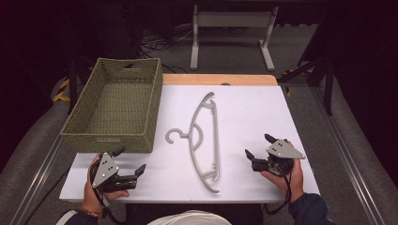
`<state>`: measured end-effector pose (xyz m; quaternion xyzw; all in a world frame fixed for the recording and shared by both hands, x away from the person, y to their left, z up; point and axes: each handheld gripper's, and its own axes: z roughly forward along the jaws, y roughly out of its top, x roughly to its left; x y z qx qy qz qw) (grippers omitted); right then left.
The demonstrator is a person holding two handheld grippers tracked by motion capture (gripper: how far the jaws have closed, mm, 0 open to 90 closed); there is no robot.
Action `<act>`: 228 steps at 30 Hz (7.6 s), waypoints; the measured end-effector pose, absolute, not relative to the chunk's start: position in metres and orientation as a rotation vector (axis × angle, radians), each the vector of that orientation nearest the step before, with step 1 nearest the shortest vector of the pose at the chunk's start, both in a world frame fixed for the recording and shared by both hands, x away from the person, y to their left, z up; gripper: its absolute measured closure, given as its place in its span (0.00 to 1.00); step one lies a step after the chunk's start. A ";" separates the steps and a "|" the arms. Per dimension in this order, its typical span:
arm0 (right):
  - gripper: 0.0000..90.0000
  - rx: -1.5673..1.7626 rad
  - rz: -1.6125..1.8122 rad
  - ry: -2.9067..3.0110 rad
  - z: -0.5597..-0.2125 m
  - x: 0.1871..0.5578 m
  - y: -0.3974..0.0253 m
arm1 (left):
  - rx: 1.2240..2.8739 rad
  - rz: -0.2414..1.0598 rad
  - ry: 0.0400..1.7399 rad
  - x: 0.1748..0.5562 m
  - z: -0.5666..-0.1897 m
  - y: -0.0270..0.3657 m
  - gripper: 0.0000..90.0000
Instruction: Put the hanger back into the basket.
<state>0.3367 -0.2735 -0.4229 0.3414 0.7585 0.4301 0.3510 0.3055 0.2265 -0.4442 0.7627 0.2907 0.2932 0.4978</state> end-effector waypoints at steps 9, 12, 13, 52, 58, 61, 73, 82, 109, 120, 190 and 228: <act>0.16 0.894 1.111 1.996 -0.424 0.338 -0.269 | 1.860 0.665 0.683 0.304 -0.446 0.228 0.07; 0.17 0.878 1.106 2.011 -0.424 0.336 -0.266 | 1.865 0.651 0.689 0.306 -0.447 0.228 0.06; 0.17 0.883 1.108 2.018 -0.424 0.335 -0.264 | 1.865 0.655 0.689 0.307 -0.447 0.228 0.05; 0.45 0.820 0.936 2.614 -0.437 0.369 -0.102 | 1.926 0.608 0.683 0.310 -0.453 0.227 0.09; 0.51 0.817 0.885 2.660 -0.447 0.374 -0.096 | 1.930 0.604 0.682 0.310 -0.453 0.227 0.10; 0.55 0.803 0.881 2.668 -0.446 0.374 -0.099 | 1.936 0.602 0.673 0.309 -0.453 0.227 0.10; 0.74 0.799 0.815 2.757 -0.438 0.382 -0.109 | 1.949 0.589 0.674 0.309 -0.454 0.225 0.10; 0.99 0.708 0.646 2.737 -0.436 0.381 -0.116 | 1.956 0.572 0.675 0.310 -0.455 0.225 0.10; 0.85 0.669 0.611 2.921 -0.430 0.373 -0.122 | 1.970 0.557 0.669 0.309 -0.455 0.223 0.11; 0.93 0.763 0.751 2.794 -0.431 0.385 -0.137 | 1.965 0.525 0.665 0.310 -0.454 0.220 0.12; 0.78 0.716 1.647 2.415 -0.421 0.362 -0.166 | 1.640 0.220 0.511 0.375 -0.402 0.084 0.91; 0.30 0.891 1.314 2.207 -0.427 0.353 -0.249 | 1.646 0.464 0.456 0.357 -0.345 0.114 0.91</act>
